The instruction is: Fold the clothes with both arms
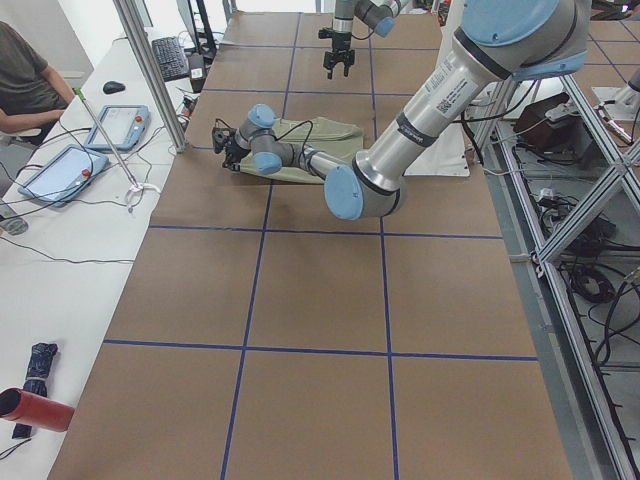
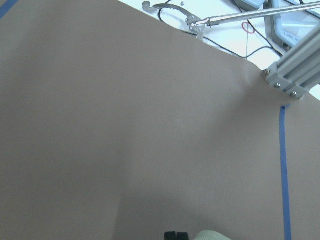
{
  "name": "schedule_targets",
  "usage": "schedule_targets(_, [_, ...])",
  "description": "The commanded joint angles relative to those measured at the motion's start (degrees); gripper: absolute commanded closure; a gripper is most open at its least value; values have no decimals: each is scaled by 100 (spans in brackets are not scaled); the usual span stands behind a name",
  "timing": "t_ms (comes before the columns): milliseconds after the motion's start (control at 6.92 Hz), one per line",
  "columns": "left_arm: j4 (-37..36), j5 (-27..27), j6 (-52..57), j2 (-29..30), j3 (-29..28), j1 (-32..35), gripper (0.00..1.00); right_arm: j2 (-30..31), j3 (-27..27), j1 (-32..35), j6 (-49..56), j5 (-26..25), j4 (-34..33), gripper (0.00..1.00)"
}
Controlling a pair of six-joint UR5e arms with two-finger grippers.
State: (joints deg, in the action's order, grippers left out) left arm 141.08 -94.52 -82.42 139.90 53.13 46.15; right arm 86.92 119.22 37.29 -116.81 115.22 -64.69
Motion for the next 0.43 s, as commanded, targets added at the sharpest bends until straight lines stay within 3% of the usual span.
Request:
schedule_targets(0, [219, -93, 68, 283, -505, 148, 81, -227, -144, 24, 27, -412, 0, 0])
schedule_targets(145, [227, -241, 42, 275, -453, 157, 38, -324, -171, 24, 44, -517, 0, 0])
schedule_targets(289, [219, -364, 24, 222, -218, 192, 37, -551, -328, -19, 36, -640, -26, 0])
